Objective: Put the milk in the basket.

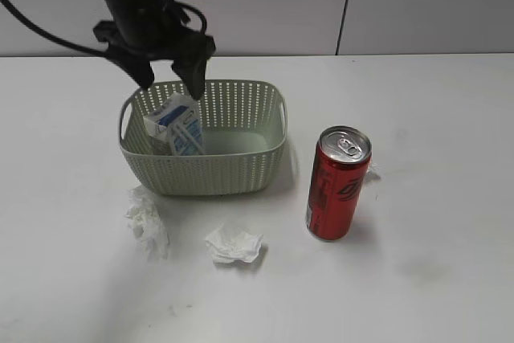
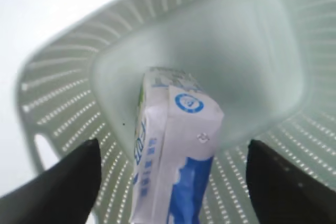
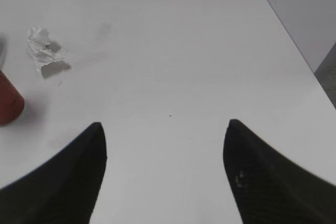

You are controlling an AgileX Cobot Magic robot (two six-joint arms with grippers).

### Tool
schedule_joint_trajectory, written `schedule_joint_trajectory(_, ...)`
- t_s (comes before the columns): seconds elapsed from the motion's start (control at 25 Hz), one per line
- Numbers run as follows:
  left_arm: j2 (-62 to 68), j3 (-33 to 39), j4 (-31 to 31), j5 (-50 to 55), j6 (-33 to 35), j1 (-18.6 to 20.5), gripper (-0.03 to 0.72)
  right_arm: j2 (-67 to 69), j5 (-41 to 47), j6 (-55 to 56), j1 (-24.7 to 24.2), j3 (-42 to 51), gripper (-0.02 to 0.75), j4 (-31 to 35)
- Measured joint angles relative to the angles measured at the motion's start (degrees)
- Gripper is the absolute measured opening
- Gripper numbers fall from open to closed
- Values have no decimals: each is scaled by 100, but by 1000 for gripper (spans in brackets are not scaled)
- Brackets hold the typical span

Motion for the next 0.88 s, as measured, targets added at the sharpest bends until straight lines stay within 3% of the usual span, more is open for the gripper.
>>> schedule_joint_trajectory(0.2, -623, -382, 291, 27, -102, 0, 657, 0, 0, 0, 0, 0, 554, 0)
schedule_joint_trajectory(0.48, -1942, -41, 543, 45, -269, 0, 650, 0, 0, 0, 0, 0, 554, 0)
schedule_joint_trajectory(0.72, -3286, 1400, 711, 54, -403, 155, 643, 0, 0, 0, 0, 0, 554, 0)
schedule_joint_trajectory(0.88, -4240, 2626, 753, 64, -465, 510, 635, 0, 0, 0, 0, 0, 554, 0)
